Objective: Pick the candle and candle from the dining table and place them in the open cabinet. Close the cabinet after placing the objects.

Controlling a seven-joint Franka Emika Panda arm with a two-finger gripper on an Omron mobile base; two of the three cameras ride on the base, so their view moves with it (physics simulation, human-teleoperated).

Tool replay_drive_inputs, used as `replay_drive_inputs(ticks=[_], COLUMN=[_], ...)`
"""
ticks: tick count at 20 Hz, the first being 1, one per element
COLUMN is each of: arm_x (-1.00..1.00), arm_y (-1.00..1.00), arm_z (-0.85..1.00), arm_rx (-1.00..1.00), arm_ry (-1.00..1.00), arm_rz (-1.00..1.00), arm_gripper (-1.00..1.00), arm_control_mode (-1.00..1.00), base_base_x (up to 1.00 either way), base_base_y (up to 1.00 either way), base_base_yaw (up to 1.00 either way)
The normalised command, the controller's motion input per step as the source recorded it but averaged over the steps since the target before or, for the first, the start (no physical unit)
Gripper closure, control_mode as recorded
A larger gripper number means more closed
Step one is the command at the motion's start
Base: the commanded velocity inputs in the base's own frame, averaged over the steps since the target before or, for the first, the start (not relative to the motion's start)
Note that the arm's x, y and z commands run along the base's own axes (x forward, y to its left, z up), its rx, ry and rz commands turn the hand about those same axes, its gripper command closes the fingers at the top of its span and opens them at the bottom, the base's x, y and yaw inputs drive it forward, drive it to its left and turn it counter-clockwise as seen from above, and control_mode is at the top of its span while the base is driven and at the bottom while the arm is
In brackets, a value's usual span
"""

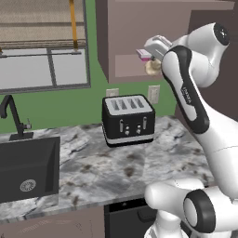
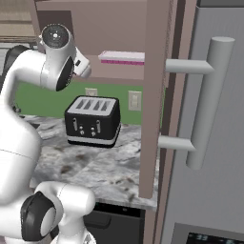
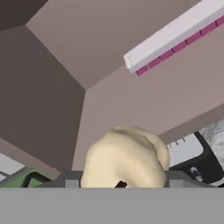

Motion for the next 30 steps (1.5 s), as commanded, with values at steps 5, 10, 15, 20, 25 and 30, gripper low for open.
replay_drive_inputs(ticks=[5,10,15,20,25,30], arm_x=[0.33,0.37,0.36,0.32,0.27,0.21], arm_y=[0.0,0.0,0.0,0.0,0.0,0.0], arm_z=[0.0,0.0,0.0,0.0,0.0,-0.01], arm_rx=[0.04,0.03,0.02,0.02,0.01,0.0], arm_ry=[0.06,0.02,0.0,0.01,0.01,0.03], arm_rz=[0.0,0.0,0.0,0.0,0.0,0.0], arm_gripper=[1.0,1.0,1.0,1.0,1.0,1.0], arm_control_mode=[-1.0,-1.0,-1.0,-1.0,-1.0,-1.0], base_base_x=[0.0,0.0,0.0,0.0,0.0,0.0], base_base_y=[0.0,0.0,0.0,0.0,0.0,0.0], base_base_yaw=[0.0,0.0,0.0,0.0,0.0,0.0])
